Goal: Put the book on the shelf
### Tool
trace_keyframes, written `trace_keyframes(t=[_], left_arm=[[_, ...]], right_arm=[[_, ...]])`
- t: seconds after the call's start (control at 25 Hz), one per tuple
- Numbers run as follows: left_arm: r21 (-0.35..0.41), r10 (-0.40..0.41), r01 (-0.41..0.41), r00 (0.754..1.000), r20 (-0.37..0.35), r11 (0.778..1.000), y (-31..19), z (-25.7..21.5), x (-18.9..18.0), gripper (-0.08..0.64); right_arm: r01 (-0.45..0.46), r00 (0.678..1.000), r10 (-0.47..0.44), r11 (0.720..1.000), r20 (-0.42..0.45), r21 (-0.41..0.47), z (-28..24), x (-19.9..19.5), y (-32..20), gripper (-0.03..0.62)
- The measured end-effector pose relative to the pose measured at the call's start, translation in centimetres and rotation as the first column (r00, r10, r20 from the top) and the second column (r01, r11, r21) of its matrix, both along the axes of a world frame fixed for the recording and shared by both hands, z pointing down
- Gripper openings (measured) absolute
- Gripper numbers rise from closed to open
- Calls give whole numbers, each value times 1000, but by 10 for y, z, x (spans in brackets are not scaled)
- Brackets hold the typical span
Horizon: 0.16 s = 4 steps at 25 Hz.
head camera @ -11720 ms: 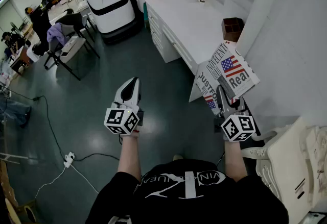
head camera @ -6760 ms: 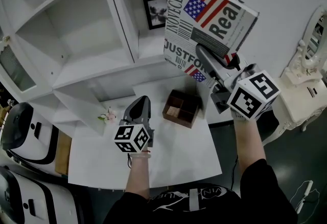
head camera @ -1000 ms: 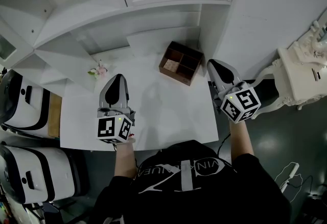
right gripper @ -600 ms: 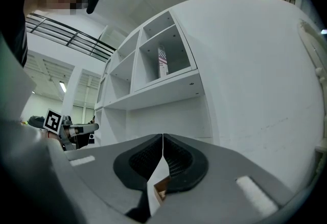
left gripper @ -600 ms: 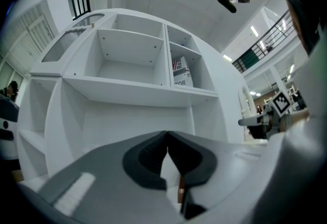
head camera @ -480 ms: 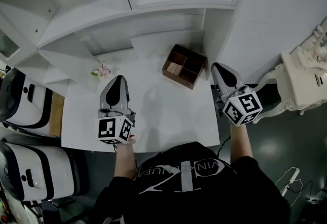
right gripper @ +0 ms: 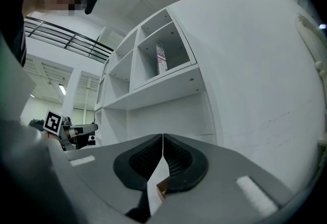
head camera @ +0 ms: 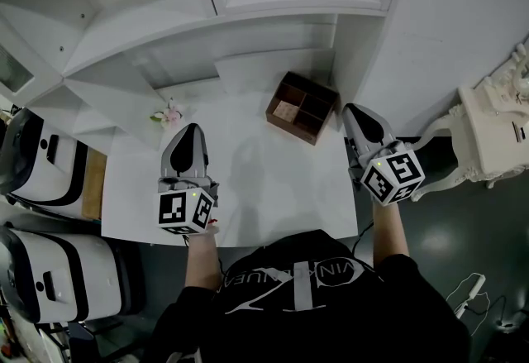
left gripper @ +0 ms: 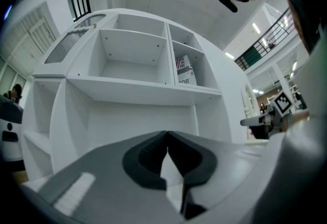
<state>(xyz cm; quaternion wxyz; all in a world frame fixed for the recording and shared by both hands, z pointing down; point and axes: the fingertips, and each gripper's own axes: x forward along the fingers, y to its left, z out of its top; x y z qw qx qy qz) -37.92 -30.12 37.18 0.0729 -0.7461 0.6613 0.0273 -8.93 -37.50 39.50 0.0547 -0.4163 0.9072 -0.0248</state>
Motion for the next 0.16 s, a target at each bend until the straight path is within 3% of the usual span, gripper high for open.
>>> trace_keyframes(t=[0.16], left_arm=[[-7,-5,5,1000,-3,1000,-1,1,-4,0]], right_arm=[[0,1000,0,1000,2,-11,3,-1,0,11]])
